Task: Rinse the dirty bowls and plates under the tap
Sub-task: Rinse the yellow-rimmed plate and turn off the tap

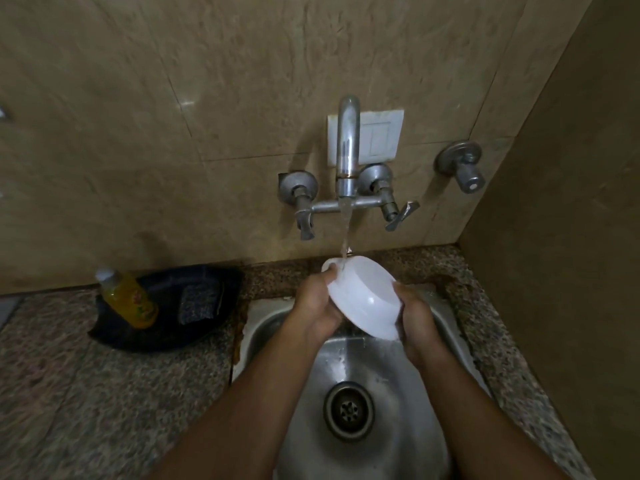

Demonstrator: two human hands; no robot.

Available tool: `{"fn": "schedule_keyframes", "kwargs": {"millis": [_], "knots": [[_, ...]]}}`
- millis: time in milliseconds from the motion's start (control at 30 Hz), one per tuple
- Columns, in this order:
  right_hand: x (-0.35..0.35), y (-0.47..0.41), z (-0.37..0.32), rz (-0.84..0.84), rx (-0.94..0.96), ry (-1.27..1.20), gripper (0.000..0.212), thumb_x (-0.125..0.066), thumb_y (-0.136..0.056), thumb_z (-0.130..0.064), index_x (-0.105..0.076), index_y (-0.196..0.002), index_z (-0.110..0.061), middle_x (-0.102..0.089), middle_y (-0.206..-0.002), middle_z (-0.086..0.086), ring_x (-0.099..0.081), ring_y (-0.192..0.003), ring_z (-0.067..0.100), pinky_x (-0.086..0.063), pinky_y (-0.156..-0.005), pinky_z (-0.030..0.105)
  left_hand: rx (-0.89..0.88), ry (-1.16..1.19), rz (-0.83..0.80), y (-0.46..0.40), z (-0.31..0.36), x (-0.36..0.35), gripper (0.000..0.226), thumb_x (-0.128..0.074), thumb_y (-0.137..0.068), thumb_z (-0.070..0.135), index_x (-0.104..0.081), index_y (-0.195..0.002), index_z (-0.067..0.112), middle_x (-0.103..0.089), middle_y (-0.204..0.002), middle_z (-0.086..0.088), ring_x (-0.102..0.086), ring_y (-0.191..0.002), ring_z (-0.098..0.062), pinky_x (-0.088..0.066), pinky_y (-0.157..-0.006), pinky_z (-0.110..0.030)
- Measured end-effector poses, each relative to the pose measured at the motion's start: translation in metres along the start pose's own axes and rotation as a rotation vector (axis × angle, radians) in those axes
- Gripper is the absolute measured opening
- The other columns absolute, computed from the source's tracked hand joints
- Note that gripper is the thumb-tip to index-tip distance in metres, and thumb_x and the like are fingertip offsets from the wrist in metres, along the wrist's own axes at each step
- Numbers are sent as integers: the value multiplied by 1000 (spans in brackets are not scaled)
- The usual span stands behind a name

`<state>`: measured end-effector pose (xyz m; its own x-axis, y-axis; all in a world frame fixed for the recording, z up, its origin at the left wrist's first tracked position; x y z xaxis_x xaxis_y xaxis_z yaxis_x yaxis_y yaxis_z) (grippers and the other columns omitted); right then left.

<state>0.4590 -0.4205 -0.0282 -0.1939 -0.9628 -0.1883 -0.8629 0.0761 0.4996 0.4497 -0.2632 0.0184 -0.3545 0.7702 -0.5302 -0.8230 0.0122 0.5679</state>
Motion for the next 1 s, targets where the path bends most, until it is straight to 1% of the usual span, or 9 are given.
{"fn": "schedule_keyframes", "kwargs": {"millis": [67, 200, 300, 500, 633, 733, 833, 900, 1000], "knots": [[-1, 3, 4, -76, -96, -132, 42, -52, -94, -42, -62, -125, -16, -68, -118, 12, -63, -108, 35, -49, -97, 51, -10, 33, -38, 2, 1, 14, 29, -51, -97, 13, -61, -122, 1, -71, -112, -20, -66, -103, -35, -57, -77, -42], [-25, 12, 9, -111, -102, -316, 33, -52, -98, -28, -64, -124, -12, -70, -115, 13, -65, -109, 34, -48, -99, 52, -26, 142, 81, -5, -2, 54, 32, -47, -101, 14, -56, -129, 2, -62, -129, -21, -57, -119, -40, -47, -98, -53], [-45, 17, 8, -142, -117, -359, 33, -47, -102, -25, -58, -128, -7, -68, -119, 14, -62, -113, 32, -46, -102, 51, -38, 185, 202, -5, -2, 68, 36, -41, -103, 20, -54, -134, 6, -57, -137, -19, -54, -122, -39, -49, -91, -52], [-44, 23, 7, -218, -105, -344, 31, -50, -100, -19, -55, -129, -7, -66, -122, 14, -61, -115, 31, -45, -103, 53, -88, 43, 207, 1, 4, 65, 41, -33, -105, 19, -49, -139, 2, -55, -139, -17, -50, -127, -38, -37, -111, -51], [-34, 27, 8, -328, -123, -417, 38, -49, -100, -16, -49, -137, -6, -62, -129, 16, -57, -121, 33, -41, -106, 55, -97, 8, 204, 8, 5, 70, 38, -46, -101, 18, -53, -133, -3, -59, -132, -20, -55, -119, -38, -46, -102, -51], [-21, 29, 9, -334, -111, -462, 41, -46, -100, -16, -46, -140, -7, -58, -134, 18, -51, -127, 36, -35, -110, 57, -50, -112, 193, 13, 0, 77, 38, -54, -98, 23, -56, -127, -2, -65, -120, -20, -64, -102, -33, -56, -78, -43], [-13, 32, 7, -298, -35, -332, 36, -47, -100, -16, -51, -136, -11, -63, -128, 13, -57, -120, 32, -44, -103, 52, 52, -286, 187, 16, -3, 82, 50, -54, -95, 45, -57, -130, 10, -66, -118, -15, -65, -99, -32, -55, -73, -40], [-15, 39, 2, -298, 117, -47, 28, -51, -98, -12, -59, -125, -14, -68, -119, 10, -63, -110, 27, -55, -86, 41, 141, -356, 159, 19, 2, 83, 65, -48, -87, 69, -59, -124, 17, -65, -120, -16, -65, -105, -37, -54, -80, -45], [-19, 50, -2, -371, 410, 394, 21, -59, -91, -1, -68, -101, -18, -72, -93, -2, -65, -88, 9, -51, -73, 26, 211, -191, 79, 21, 15, 80, 78, -48, -80, 78, -60, -117, 10, -64, -119, -27, -62, -106, -49, -50, -90, -60]]}}
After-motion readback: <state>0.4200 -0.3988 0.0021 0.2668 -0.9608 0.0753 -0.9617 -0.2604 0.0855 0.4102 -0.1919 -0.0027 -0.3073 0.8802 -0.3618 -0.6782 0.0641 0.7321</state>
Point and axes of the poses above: each hand's wrist, its own y-axis away from the middle knuckle, its own x-axis out of the back of the hand, z = x × y, the point moved 2 cm from there along -y, towards the middle knuckle
